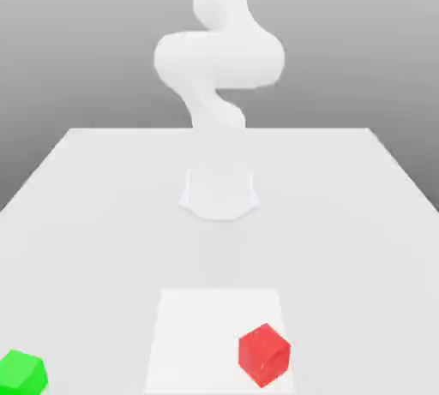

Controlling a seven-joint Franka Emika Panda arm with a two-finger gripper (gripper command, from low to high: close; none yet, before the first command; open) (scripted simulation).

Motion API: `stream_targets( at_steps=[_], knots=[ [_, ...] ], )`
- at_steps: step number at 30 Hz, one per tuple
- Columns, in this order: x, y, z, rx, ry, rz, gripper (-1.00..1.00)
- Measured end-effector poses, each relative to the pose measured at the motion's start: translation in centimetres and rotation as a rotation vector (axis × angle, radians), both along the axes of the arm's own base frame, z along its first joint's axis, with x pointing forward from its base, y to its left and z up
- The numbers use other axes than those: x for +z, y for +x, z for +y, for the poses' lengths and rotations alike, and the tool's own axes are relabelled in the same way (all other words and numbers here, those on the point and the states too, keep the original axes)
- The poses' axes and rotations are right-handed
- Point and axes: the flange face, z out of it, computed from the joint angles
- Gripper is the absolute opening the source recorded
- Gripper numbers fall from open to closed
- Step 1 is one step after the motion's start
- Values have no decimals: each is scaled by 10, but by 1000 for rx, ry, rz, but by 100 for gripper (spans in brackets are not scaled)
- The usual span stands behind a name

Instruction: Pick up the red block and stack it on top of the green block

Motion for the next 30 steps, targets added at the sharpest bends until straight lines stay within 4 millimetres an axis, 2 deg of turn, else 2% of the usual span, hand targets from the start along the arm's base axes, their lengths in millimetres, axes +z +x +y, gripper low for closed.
stream_targets(
  at_steps=[3,6,10,13,18,23,29,30],
  knots=[
    [-53,37,6,73,-21,92,0],
    [-108,66,14,143,-44,178,0],
    [-185,92,27,235,-78,291,0],
    [-243,103,37,304,-107,376,0],
    [-342,105,52,419,-162,515,0],
    [-435,87,58,529,-225,653,0],
    [-518,80,59,560,-244,693,0],
    [-525,79,58,560,-244,693,-100]
  ],
)
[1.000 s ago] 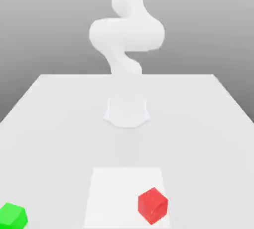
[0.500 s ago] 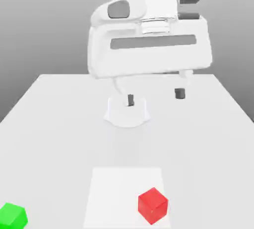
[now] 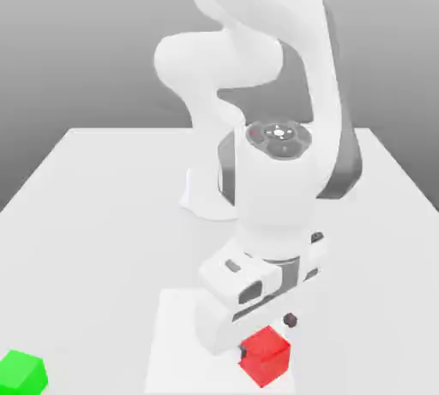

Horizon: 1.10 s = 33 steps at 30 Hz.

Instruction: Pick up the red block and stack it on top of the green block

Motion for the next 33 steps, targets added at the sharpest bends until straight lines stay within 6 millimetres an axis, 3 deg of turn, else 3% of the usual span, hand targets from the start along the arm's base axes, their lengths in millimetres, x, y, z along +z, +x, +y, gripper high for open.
stream_targets(
  at_steps=[6,8,12,13,23,33],
  knots=[
    [-3,0,0,0,0,1,-100],
    [10,1,0,1,-1,1,-100],
    [55,0,-1,0,0,2,-100],
    [59,4,-10,-3,0,6,-100],
    [64,38,-163,-30,14,44,-100],
    [93,32,-317,-8,5,7,-100]
  ],
)
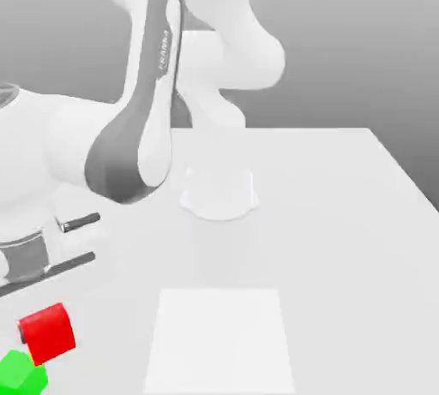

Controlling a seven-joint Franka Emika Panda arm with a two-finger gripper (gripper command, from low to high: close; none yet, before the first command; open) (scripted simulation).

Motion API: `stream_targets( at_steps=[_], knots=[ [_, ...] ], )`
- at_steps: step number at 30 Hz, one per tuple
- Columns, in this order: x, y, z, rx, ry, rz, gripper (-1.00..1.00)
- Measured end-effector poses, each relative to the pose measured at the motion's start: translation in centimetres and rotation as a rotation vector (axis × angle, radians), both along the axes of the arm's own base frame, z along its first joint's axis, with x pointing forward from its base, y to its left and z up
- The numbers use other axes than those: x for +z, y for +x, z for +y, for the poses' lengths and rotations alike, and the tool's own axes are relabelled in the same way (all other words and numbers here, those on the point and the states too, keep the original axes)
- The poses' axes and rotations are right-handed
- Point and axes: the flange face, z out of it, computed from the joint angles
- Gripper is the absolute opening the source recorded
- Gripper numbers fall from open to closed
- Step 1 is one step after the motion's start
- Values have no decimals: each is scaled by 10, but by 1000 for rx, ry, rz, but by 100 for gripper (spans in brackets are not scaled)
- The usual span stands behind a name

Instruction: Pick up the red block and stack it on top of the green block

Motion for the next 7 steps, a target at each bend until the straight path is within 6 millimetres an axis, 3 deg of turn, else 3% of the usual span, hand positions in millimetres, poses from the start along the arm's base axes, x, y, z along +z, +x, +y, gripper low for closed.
stream_targets(
  at_steps=[3,4,7],
  knots=[
    [-35,-1,-11,5,-4,-5,-100],
    [-49,-1,-12,5,-3,-5,100],
    [-49,-1,-12,5,-3,-5,100]
  ],
)
